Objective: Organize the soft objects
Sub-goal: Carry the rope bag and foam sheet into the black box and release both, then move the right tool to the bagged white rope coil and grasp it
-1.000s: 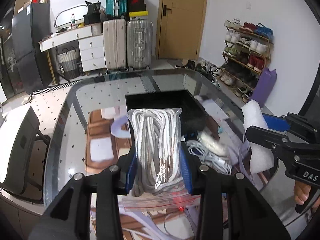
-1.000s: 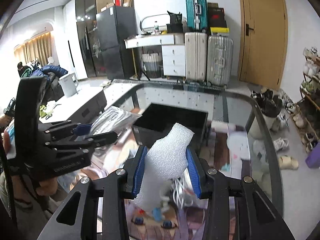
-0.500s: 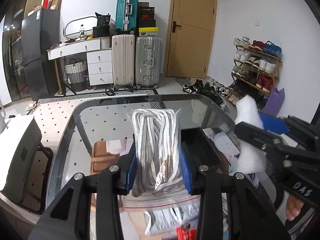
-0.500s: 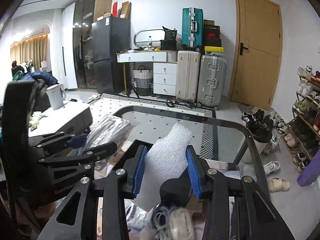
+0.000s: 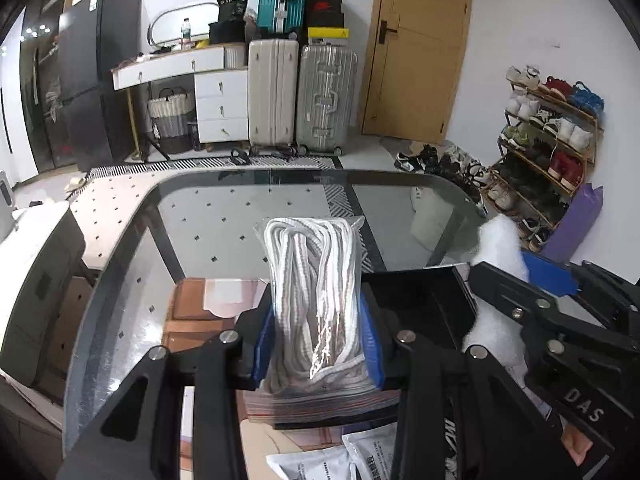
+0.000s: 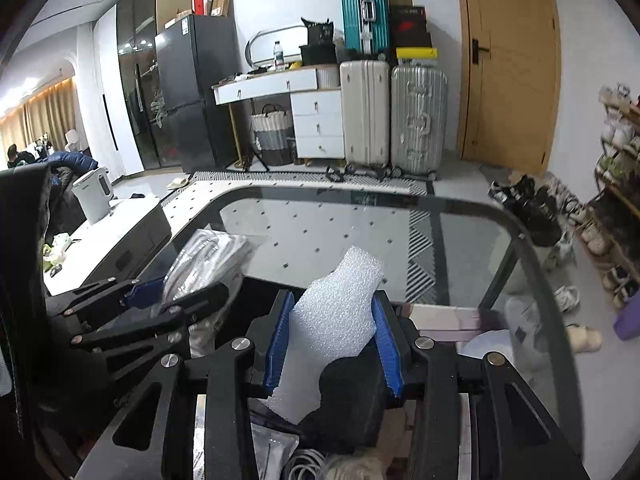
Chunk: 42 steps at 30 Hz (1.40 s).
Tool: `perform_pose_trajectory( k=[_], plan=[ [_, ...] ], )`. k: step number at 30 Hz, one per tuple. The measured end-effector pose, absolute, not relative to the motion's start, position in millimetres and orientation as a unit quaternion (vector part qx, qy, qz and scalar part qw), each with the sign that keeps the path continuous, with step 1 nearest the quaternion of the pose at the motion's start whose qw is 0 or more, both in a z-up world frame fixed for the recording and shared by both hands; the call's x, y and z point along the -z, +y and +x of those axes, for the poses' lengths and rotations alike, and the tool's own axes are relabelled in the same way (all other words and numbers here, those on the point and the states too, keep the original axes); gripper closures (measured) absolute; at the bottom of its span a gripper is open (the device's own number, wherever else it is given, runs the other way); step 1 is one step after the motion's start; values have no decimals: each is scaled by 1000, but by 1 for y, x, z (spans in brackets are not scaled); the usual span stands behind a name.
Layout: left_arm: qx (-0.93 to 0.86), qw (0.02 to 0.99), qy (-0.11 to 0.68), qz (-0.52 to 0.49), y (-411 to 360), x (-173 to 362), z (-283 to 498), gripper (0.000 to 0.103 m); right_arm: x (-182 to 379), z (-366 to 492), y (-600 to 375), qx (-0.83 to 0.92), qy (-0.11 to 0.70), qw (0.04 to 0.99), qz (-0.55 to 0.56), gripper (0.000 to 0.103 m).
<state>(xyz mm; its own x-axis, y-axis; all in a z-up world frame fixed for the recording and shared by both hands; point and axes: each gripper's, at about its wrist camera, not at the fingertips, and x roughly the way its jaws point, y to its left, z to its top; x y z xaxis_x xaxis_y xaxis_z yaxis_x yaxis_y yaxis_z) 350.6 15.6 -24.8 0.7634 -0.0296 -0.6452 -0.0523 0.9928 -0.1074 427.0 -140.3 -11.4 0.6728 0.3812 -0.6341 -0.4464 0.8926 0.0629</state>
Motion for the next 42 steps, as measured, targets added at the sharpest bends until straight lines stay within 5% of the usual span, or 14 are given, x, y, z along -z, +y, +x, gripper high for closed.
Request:
perform_pose_trajectory(
  k=[20,26,32,38,42],
  plan=[
    [26,909,411,-69,7,48,357,64,62,441,-152,-242,410,879,-14,54],
    [17,909,411,-68,9,46,359,44,58,441,-160,-240,414,878,-1,54],
    [28,911,406,-63,7,35,351,40,47,425,-167,-246,416,875,-2,54],
    [21,920,385,-72,13,14,326,15,34,401,-180,-257,419,871,-7,53],
    [21,915,395,-78,18,16,308,13,40,383,-185,-262,437,861,-17,51]
  ],
)
